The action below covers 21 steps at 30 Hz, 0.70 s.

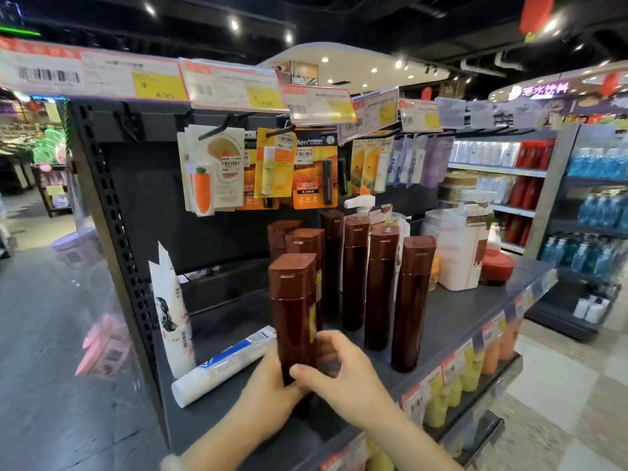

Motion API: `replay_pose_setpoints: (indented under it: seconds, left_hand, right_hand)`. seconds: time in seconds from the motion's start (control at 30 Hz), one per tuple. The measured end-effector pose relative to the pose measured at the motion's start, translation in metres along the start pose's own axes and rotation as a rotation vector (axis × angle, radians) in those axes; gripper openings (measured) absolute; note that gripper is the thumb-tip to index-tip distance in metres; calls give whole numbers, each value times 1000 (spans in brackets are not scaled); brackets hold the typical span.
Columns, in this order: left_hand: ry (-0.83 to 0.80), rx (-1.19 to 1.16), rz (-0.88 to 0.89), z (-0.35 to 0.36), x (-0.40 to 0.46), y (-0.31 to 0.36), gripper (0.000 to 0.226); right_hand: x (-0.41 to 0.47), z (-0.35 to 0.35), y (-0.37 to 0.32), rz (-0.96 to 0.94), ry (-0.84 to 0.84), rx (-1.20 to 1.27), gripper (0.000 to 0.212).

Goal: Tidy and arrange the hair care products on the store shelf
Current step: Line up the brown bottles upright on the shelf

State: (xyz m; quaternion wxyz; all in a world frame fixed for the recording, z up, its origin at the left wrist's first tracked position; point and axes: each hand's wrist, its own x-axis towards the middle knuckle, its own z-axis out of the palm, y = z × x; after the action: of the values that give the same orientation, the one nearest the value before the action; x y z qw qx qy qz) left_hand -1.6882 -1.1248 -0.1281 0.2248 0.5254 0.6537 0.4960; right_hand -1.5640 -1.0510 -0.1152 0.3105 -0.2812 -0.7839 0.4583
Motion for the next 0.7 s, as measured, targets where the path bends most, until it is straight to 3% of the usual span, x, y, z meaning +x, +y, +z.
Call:
replay_pose_setpoints:
  seconds: [0.13, 0.3, 0.53, 0.7]
  left_hand:
    - [-29, 35, -46, 25, 17, 7, 57]
    - [-138, 221, -26, 15, 18, 16, 60]
    - [168, 829, 136, -45, -7, -18, 35]
    - [165, 1071, 6, -60, -9, -32, 49]
  right_hand:
    - [1, -17, 7, 41, 135, -27, 43]
    - [3, -22, 10, -4, 130, -48, 35]
    - [13, -22, 17, -18, 164, -85, 35]
    - [22, -21, 25, -10, 208, -118, 46]
